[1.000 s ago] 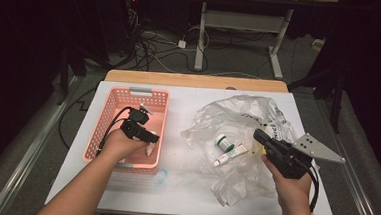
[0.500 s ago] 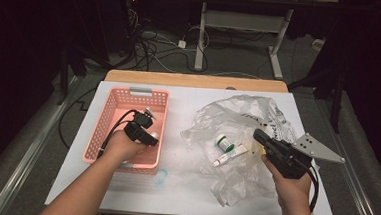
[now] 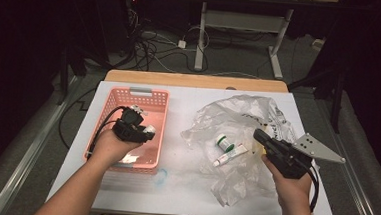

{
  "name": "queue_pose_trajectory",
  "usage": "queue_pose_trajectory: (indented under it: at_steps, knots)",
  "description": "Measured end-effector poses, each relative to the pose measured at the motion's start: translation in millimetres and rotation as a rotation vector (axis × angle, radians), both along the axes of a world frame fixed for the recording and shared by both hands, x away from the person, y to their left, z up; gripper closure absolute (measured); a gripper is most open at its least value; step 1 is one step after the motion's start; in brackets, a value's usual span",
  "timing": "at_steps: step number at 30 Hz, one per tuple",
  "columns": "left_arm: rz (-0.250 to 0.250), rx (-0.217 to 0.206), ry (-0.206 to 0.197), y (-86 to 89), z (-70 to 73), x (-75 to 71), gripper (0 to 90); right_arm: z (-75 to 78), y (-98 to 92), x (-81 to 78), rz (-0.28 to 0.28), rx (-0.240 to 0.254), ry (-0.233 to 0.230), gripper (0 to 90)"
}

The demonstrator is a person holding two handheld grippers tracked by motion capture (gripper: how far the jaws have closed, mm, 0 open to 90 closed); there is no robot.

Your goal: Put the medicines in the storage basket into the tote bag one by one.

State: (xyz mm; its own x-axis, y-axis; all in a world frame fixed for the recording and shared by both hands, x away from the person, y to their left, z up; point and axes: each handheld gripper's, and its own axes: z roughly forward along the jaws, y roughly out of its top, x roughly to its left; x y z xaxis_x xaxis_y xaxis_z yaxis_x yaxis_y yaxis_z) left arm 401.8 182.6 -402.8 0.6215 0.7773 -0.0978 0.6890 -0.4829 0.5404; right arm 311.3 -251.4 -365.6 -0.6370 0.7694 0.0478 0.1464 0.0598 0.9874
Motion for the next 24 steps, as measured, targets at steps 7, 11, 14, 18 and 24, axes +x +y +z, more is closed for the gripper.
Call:
queue_pose_trajectory:
  at_steps: [7, 11, 14, 18, 24]
  knots:
    - [-0.001, -0.02, -0.042, 6.1, 7.4, -15.2, 58.8, -0.4, 0.6, 0.2, -0.003, 0.004, 0.003, 90.0]
    - [-0.009, -0.039, -0.073, 3.7, 13.5, -22.2, 58.8, -0.6, 0.7, 0.2, -0.002, 0.0, 0.004, 90.0]
    - [-0.017, -0.055, -0.086, 0.7, 19.5, -26.7, 58.8, -0.9, 0.3, 0.6, 0.0, -0.006, 0.0, 90.0]
    - [-0.026, -0.08, -0.08, -4.3, 28.3, -32.0, 58.9, -1.3, 0.3, 1.3, 0.0, -0.008, 0.0, 90.0]
    - [-0.093, -0.095, -0.087, -23.6, 35.9, -45.3, 58.9, -1.7, 0.7, 1.5, 0.002, -0.007, 0.002, 90.0]
